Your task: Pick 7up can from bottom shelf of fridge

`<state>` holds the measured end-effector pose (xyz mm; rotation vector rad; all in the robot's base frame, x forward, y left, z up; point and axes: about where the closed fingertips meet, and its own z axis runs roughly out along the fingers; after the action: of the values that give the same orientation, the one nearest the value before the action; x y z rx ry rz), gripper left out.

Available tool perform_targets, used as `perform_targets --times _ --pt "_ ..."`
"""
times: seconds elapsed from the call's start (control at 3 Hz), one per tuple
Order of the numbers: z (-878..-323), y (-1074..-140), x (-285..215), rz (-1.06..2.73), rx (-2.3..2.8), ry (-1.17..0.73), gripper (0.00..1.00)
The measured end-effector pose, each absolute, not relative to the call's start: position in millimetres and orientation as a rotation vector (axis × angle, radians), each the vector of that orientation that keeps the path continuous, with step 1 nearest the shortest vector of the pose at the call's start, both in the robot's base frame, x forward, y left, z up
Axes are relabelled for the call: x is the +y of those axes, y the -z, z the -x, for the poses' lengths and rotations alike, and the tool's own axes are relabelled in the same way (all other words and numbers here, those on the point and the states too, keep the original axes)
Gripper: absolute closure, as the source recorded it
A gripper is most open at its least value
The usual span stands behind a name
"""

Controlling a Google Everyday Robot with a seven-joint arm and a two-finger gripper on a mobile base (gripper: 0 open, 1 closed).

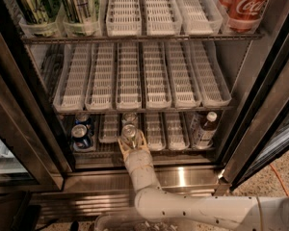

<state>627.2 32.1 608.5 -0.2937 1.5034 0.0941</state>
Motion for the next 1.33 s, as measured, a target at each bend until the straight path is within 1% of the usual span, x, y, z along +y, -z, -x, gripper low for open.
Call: perform_targets --times 0.33,0.67,1.0,1.33 --pt "-614.4 -642.6 46.1 0.309 1.433 -0.141 1.00" --pt "-614.3 -642.6 46.1 0.309 1.433 -0.141 1.00" --pt "-596.3 -643.0 43.4 0.311 1.443 -0.145 1.00" --pt "-565.0 -646.6 35.5 0.308 1.477 -0.149 1.00"
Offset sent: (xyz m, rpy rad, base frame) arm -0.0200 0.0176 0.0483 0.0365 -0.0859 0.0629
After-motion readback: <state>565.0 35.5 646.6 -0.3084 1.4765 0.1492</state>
